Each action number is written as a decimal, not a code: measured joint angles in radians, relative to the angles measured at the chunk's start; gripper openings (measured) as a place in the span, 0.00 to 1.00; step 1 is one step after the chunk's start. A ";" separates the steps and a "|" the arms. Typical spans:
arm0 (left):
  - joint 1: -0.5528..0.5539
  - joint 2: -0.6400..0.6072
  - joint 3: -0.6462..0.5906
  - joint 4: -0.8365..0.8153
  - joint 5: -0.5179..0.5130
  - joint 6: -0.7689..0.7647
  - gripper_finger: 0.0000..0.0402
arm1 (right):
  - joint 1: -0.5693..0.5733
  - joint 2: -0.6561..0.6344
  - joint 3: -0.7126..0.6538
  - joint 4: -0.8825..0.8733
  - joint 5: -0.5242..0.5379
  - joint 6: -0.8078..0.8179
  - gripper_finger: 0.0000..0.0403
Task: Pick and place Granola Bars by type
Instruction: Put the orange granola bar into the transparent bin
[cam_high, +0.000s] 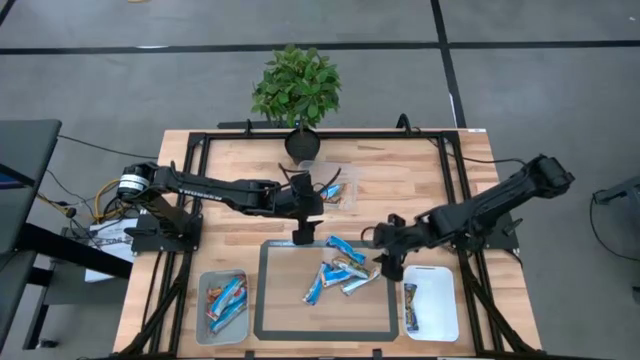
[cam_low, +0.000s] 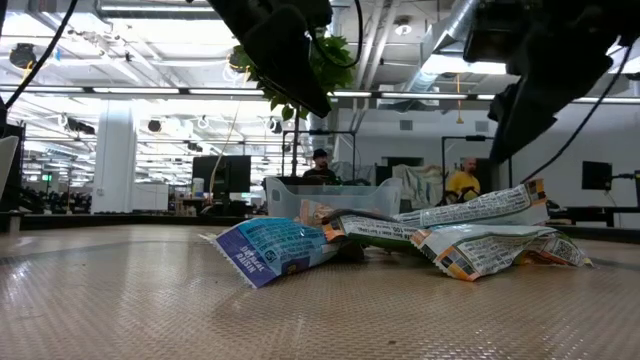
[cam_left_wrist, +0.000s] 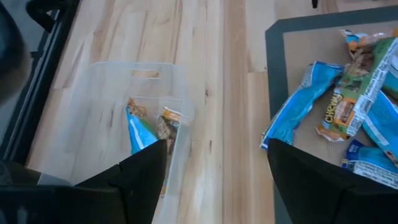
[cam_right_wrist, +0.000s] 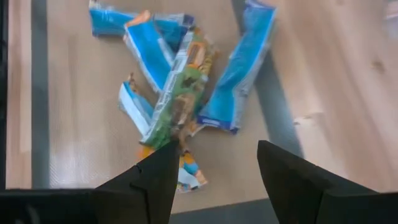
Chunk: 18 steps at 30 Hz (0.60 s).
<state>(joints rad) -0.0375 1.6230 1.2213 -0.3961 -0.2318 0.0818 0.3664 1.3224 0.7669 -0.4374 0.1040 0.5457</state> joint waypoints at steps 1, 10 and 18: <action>0.000 0.000 0.000 -0.001 0.000 0.000 0.67 | 0.007 0.025 0.015 0.001 0.000 0.002 0.52; 0.001 0.000 0.000 -0.047 -0.002 -0.029 0.67 | 0.066 0.228 0.190 -0.092 0.000 -0.019 0.51; 0.001 0.000 0.000 -0.077 -0.018 -0.071 0.67 | 0.071 0.331 0.284 -0.138 -0.028 -0.015 0.51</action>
<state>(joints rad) -0.0364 1.6230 1.2217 -0.4727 -0.2497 0.0112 0.4377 1.6537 1.0505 -0.5759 0.0759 0.5304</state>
